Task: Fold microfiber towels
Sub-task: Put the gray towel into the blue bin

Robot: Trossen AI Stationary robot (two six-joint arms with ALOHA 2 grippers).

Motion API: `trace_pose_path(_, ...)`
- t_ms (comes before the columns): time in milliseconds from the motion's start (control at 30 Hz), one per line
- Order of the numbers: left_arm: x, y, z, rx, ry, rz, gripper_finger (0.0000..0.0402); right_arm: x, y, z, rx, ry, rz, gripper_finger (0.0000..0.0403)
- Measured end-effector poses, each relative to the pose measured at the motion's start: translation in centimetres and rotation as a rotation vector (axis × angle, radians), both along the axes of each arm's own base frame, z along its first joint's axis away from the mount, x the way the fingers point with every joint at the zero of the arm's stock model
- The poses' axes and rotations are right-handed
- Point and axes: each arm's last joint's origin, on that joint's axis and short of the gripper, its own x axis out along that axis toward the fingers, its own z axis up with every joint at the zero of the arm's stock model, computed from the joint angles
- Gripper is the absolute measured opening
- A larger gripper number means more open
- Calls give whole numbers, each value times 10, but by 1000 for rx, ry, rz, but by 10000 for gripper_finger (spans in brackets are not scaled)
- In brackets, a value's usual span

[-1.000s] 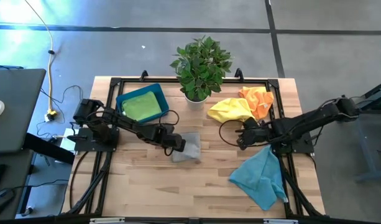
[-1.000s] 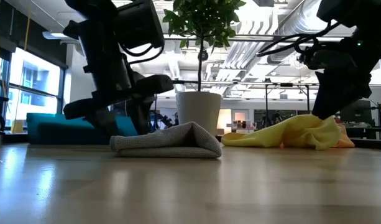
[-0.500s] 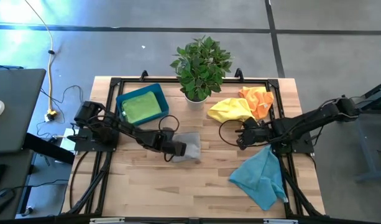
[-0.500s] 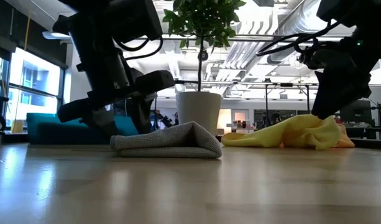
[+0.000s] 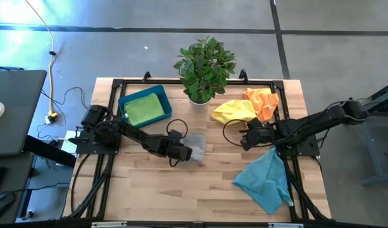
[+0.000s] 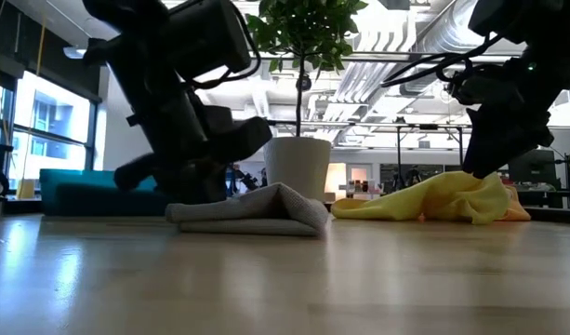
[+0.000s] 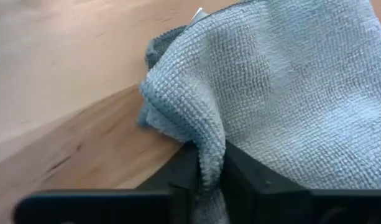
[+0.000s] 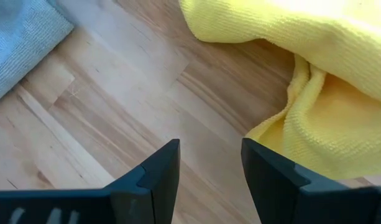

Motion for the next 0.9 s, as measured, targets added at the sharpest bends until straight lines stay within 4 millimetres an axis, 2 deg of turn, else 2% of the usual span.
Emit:
trace_pose_path(100, -1, 1, 6, 14, -7, -21, 10, 0, 0, 0, 1, -1, -1, 165)
trace_pose_path(267, -6, 13, 23, 39, -2, -36, 10, 0, 0, 0, 0, -1, -1, 165)
trace_pose_path(533, -14, 49, 46, 115, 59, -91, 3, 1, 0, 0, -9, -14, -14, 165)
trace_pose_path(667, -25, 67, 60, 143, 130, -123, 2, 1, 0, 0, 3, -23, -38, 165)
trace_pose_path(900, -47, 107, 92, 233, 117, -24, 2, 1, 0, 1, 11, -37, -55, 165)
